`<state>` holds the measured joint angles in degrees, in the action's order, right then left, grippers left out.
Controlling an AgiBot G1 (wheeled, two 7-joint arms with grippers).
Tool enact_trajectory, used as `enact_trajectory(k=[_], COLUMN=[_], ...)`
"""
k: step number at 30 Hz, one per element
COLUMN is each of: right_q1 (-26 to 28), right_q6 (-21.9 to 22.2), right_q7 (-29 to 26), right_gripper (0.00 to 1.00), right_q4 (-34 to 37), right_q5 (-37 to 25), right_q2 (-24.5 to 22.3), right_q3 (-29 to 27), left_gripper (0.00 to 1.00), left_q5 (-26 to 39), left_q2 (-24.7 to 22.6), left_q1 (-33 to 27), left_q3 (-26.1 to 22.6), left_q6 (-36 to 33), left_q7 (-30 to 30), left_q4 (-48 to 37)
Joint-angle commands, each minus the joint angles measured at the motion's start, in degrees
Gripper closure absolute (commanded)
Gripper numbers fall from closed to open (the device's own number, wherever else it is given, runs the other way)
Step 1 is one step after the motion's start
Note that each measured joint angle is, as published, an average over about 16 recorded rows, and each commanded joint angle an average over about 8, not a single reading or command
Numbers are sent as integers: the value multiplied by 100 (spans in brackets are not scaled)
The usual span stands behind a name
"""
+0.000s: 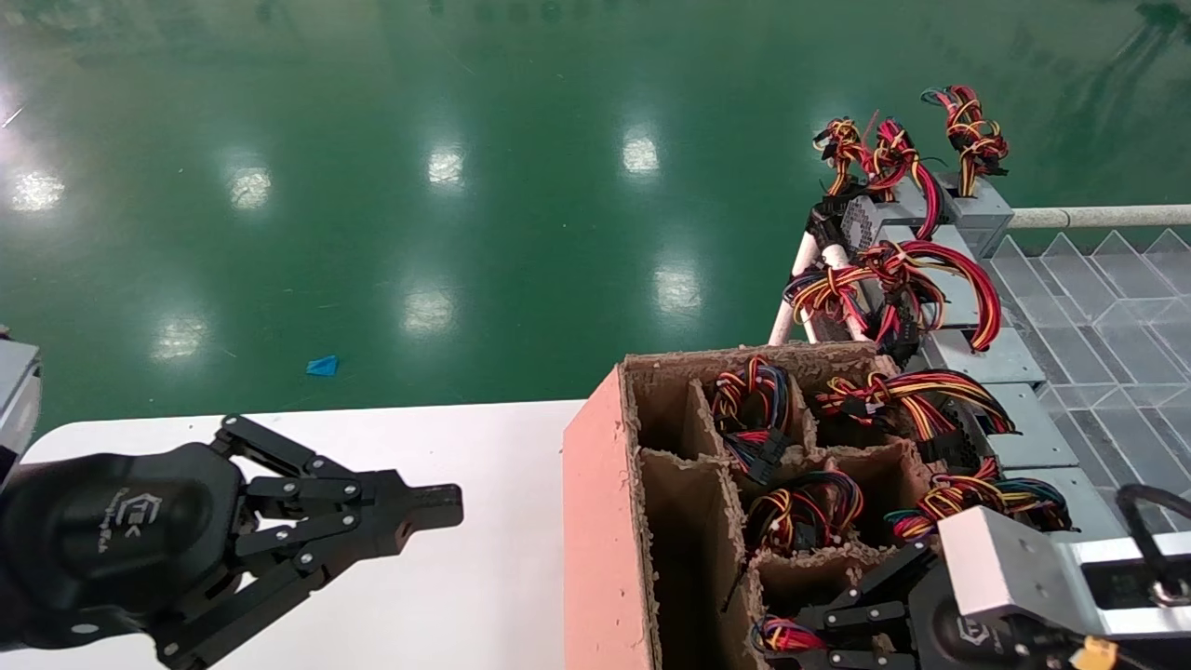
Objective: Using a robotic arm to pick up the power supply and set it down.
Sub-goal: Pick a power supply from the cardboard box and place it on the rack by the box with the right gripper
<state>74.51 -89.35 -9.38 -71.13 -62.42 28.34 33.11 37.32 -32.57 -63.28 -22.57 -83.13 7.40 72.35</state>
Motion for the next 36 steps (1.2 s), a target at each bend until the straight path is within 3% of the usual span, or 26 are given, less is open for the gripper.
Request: enact_trajectory(k=[1, 11, 23, 29, 36], right_q1=[75, 1383, 4226, 5544, 6428], right_q6=[-13, -131, -171, -116, -27], right_q7=[-27, 126, 513, 639, 898], right_gripper=[100, 100, 100, 100, 100], right_q4=[-126, -617, -636, -553, -87], right_q5=[-44, -152, -292, -687, -1540], right_q2=[-56, -166, 209, 381, 548], right_q3=[7, 269, 1470, 1984, 2305], left_gripper=[100, 100, 100, 100, 100], left_q5=[0, 0, 0, -1, -1], left_q2=[0, 0, 0, 0, 0], left_q1=[0, 0, 0, 0, 0], left_q3=[0, 0, -1, -1, -1], left_q6=[0, 0, 0, 0, 0], left_q7=[0, 0, 0, 0, -1], left_q4=[0, 0, 0, 0, 0])
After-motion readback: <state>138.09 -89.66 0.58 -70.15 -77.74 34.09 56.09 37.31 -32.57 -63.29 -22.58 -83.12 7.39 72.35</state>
